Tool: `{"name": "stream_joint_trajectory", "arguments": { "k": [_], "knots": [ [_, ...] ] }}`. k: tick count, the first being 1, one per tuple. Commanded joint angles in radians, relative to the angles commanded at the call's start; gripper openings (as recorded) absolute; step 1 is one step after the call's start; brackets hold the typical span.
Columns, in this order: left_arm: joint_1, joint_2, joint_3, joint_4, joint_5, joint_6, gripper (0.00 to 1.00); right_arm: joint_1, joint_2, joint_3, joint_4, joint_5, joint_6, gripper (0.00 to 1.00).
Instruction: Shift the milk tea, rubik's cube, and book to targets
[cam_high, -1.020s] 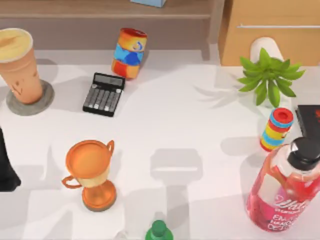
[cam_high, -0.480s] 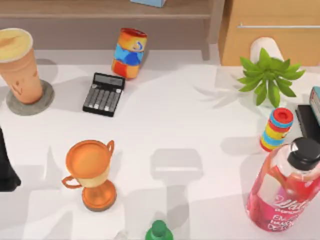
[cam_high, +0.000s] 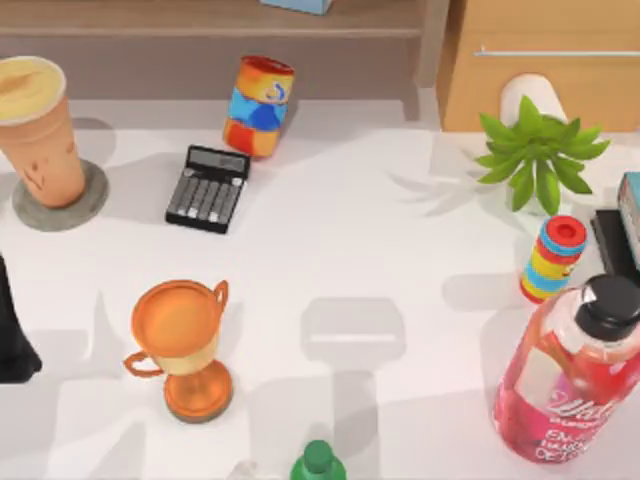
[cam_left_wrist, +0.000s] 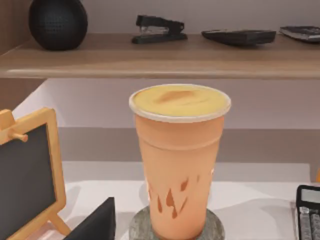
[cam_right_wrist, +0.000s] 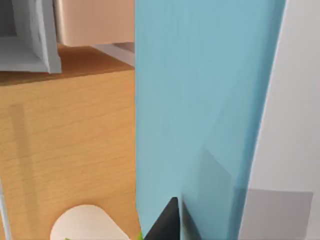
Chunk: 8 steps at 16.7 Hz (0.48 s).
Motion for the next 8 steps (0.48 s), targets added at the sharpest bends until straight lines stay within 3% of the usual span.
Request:
{"name": "stream_joint_trajectory", "arguments": {
  "k": [8],
  "knots": [
    [0.000, 0.000, 0.000, 0.000, 0.000, 0.000, 1.00, 0.013, 0.045, 0.008, 0.015, 0.002, 0.005, 0.00]
  ]
}}
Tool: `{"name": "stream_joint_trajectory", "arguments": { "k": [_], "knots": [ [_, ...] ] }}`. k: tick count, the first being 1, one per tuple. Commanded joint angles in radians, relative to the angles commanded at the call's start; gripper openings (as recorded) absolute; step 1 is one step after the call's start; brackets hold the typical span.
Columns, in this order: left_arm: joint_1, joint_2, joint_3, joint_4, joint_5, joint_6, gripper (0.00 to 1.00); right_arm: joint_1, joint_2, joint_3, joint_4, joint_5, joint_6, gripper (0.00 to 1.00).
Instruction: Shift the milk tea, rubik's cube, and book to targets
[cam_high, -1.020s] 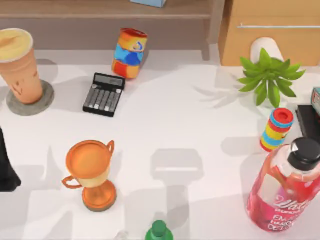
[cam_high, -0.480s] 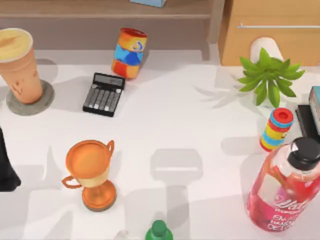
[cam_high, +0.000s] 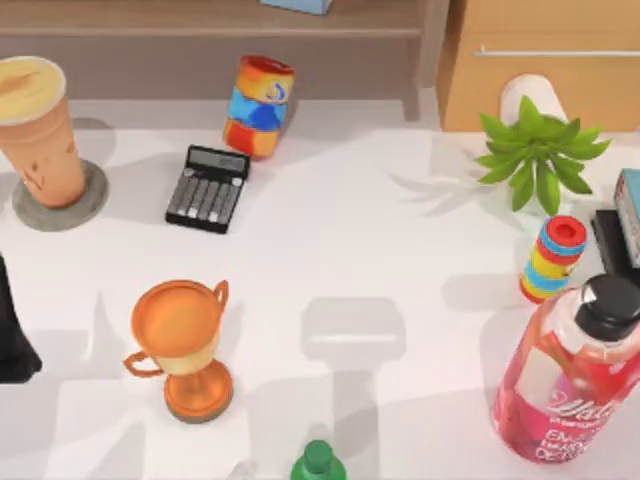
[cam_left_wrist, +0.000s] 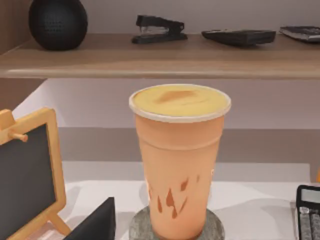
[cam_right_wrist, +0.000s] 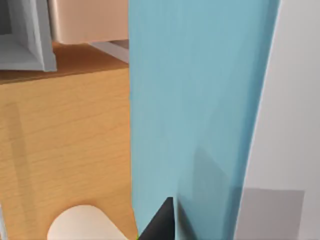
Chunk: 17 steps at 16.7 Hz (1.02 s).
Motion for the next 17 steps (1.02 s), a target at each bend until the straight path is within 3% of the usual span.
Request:
{"name": "stream_joint_trajectory", "arguments": {
  "k": [1, 14, 17],
  "knots": [
    [0.000, 0.000, 0.000, 0.000, 0.000, 0.000, 1.00, 0.000, 0.000, 0.000, 0.000, 0.000, 0.000, 0.00],
    [0.000, 0.000, 0.000, 0.000, 0.000, 0.000, 1.00, 0.000, 0.000, 0.000, 0.000, 0.000, 0.000, 0.98],
    [0.000, 0.000, 0.000, 0.000, 0.000, 0.000, 1.00, 0.000, 0.000, 0.000, 0.000, 0.000, 0.000, 1.00]
  ]
}}
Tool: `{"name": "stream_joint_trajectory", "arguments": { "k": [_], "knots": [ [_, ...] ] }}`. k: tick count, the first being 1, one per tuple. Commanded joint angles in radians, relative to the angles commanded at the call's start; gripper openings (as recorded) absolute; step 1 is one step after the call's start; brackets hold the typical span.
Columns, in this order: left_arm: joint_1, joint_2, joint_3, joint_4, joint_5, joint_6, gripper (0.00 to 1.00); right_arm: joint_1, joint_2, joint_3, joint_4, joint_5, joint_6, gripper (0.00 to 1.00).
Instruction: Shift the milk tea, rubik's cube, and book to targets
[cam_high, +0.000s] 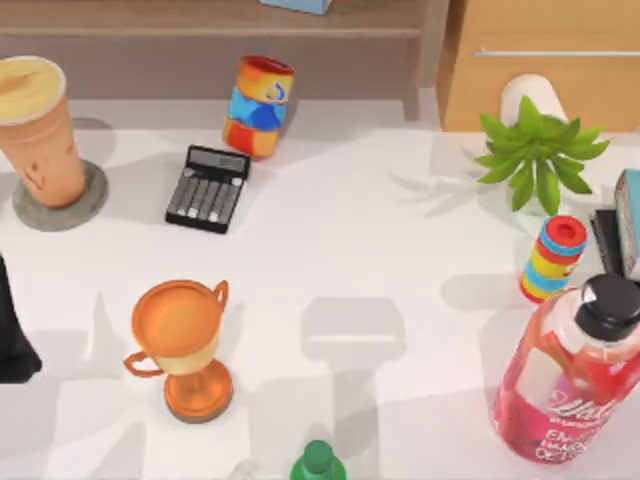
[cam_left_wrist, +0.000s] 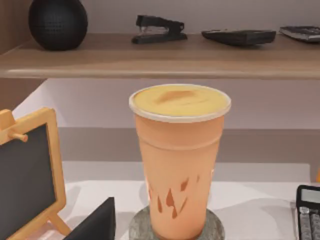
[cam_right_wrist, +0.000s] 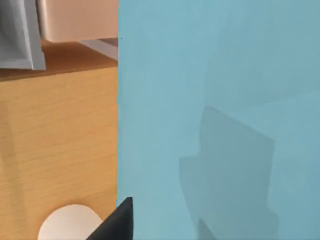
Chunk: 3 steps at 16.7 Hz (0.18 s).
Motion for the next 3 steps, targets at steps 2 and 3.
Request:
{"name": "stream_joint_trajectory", "arguments": {
  "k": [2, 3],
  "knots": [
    [0.000, 0.000, 0.000, 0.000, 0.000, 0.000, 1.00, 0.000, 0.000, 0.000, 0.000, 0.000, 0.000, 1.00],
    [0.000, 0.000, 0.000, 0.000, 0.000, 0.000, 1.00, 0.000, 0.000, 0.000, 0.000, 0.000, 0.000, 1.00]
  ]
}}
